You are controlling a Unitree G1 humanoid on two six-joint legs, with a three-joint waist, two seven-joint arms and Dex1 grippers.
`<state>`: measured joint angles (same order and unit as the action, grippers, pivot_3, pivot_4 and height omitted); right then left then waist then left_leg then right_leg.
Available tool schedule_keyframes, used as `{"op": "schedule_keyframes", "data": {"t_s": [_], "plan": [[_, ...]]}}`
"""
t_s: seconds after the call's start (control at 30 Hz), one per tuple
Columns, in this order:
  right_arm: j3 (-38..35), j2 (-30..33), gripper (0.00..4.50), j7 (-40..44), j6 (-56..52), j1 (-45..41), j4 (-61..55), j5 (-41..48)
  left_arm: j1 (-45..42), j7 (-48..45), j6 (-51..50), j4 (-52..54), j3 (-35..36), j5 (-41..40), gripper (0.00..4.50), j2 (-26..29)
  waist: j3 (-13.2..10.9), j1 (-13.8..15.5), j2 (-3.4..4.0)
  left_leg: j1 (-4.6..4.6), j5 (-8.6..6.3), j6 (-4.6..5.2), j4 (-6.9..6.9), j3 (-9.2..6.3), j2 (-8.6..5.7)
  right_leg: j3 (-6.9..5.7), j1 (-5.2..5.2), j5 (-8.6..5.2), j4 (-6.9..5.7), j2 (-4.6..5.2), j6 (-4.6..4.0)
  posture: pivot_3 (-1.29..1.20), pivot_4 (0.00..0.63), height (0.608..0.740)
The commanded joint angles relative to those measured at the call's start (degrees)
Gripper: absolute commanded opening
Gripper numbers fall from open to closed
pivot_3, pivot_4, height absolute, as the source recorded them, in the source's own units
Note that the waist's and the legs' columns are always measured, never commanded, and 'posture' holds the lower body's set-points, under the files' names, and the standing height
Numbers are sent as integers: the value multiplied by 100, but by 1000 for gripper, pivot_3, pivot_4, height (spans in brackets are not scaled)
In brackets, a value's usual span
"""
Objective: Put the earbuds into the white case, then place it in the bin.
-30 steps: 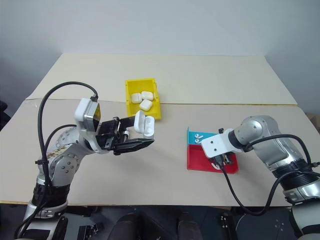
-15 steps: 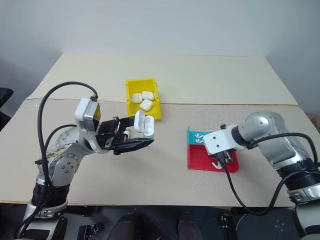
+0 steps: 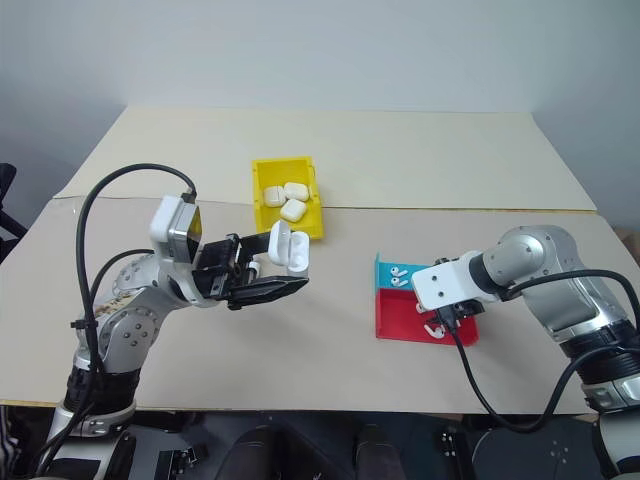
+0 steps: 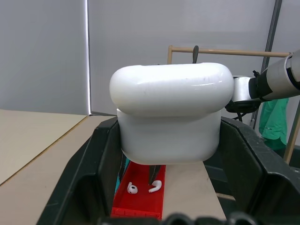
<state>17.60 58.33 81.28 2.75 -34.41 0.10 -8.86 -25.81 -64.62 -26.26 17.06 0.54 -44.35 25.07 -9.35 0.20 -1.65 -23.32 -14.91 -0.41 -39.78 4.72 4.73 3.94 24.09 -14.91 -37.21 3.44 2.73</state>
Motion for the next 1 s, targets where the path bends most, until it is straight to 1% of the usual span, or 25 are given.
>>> {"op": "schedule_keyframes", "data": {"t_s": [0.03,0.07,0.27,0.47,0.63,0.8,0.9,1.0], "plan": [[0,-11,2747,51,124,-91,28,-26,-19,16,85,168,34,-78,2800,-6,0,-3,0,0,0,0,0,0,0,0,0,0,0,0,0,0,150,740],[7,-26,2466,18,141,-96,53,-65,-10,23,82,176,37,-80,2800,-3,0,-1,0,1,0,0,0,0,0,0,-1,0,0,0,0,0,150,740],[-44,-41,2466,-10,108,-71,5,-91,36,52,67,228,52,-98,2800,17,0,0,0,2,0,0,-2,0,0,0,-4,0,0,0,1,0,150,740],[-197,-89,2466,-224,-21,-188,-38,-86,50,67,58,250,49,-112,2800,23,0,-5,0,3,0,0,-2,0,0,0,-4,1,-1,0,1,0,150,740],[-424,14,2466,-38,-254,-264,-341,327,17,49,64,215,34,-103,2800,20,0,0,1,2,0,-1,-1,0,0,0,-2,1,-1,0,1,0,150,740],[-548,158,2466,237,-410,22,-764,789,0,59,82,188,22,-82,2800,-3,0,12,0,0,0,0,-1,0,0,0,-2,1,1,0,1,0,150,740],[-486,198,2466,195,-402,135,-799,747,5,68,86,189,23,-78,2800,-6,0,25,0,1,0,0,-2,0,0,0,-4,1,0,0,1,0,150,740],[-301,221,2466,90,-179,276,-623,417,10,94,89,203,21,-71,2800,-14,0,32,1,2,0,0,-3,0,0,0,-4,2,0,0,2,0,150,740]]}}
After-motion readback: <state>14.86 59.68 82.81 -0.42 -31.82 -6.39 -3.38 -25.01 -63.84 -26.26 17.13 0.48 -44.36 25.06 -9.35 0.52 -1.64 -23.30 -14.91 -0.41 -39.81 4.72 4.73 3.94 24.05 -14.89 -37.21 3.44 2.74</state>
